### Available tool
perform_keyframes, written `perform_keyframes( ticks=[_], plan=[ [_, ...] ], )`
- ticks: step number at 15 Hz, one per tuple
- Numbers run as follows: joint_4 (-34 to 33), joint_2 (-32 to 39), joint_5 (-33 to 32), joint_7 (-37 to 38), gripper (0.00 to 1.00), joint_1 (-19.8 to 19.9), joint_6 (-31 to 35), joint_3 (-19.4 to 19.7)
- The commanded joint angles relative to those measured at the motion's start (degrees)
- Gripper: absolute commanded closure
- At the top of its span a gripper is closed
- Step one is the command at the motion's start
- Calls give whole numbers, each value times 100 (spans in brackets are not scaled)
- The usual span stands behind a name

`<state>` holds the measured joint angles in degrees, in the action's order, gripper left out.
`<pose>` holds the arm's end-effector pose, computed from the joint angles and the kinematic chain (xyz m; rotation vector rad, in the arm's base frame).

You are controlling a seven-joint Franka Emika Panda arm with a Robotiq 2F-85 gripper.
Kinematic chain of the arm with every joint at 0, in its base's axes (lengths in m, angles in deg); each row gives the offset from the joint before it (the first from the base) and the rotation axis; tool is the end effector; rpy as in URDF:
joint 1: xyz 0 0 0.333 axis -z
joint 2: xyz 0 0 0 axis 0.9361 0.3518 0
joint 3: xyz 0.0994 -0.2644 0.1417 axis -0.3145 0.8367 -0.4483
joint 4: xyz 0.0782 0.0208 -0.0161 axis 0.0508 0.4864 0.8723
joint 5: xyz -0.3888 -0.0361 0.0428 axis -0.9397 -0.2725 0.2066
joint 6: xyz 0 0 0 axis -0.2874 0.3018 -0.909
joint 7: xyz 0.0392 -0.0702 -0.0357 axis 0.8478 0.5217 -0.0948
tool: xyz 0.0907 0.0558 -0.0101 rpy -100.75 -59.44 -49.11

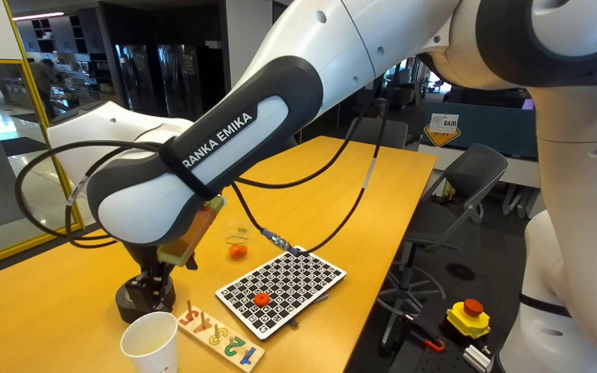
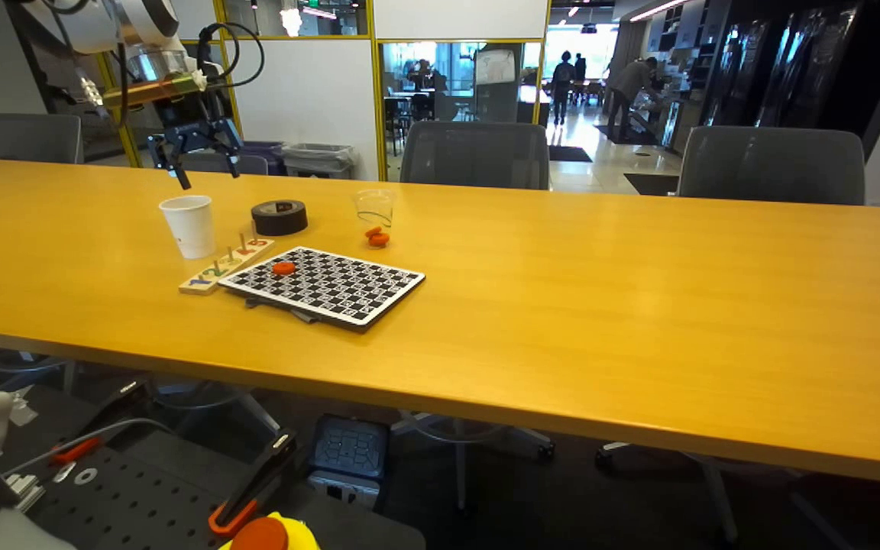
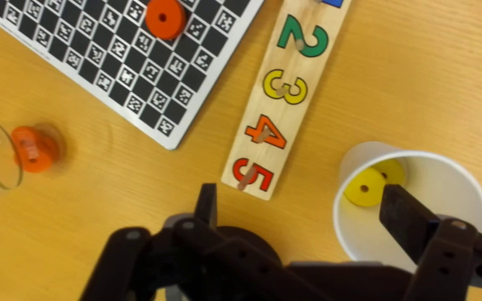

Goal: Put the orange circles into the transparent cup and the yellow circles into the white cup.

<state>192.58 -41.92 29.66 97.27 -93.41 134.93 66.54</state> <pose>0.5300 0.3387 0.3293 2.7962 0.7761 -0.0224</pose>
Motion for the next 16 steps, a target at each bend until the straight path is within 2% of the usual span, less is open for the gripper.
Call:
perform_keyframes(
  ticks=[1, 8, 10, 13, 16],
  plan=[
    [143, -287, 45, 75, 0, 260, -160, 154],
    [598, -314, 746, 72, 0, 1035, 133, 426],
    [714, -230, 897, 200, 0, 1150, 260, 486],
    [974, -138, 1182, 305, 0, 1275, 664, 515],
    [1382, -104, 1447, 445, 0, 1343, 1457, 545]
  ],
)
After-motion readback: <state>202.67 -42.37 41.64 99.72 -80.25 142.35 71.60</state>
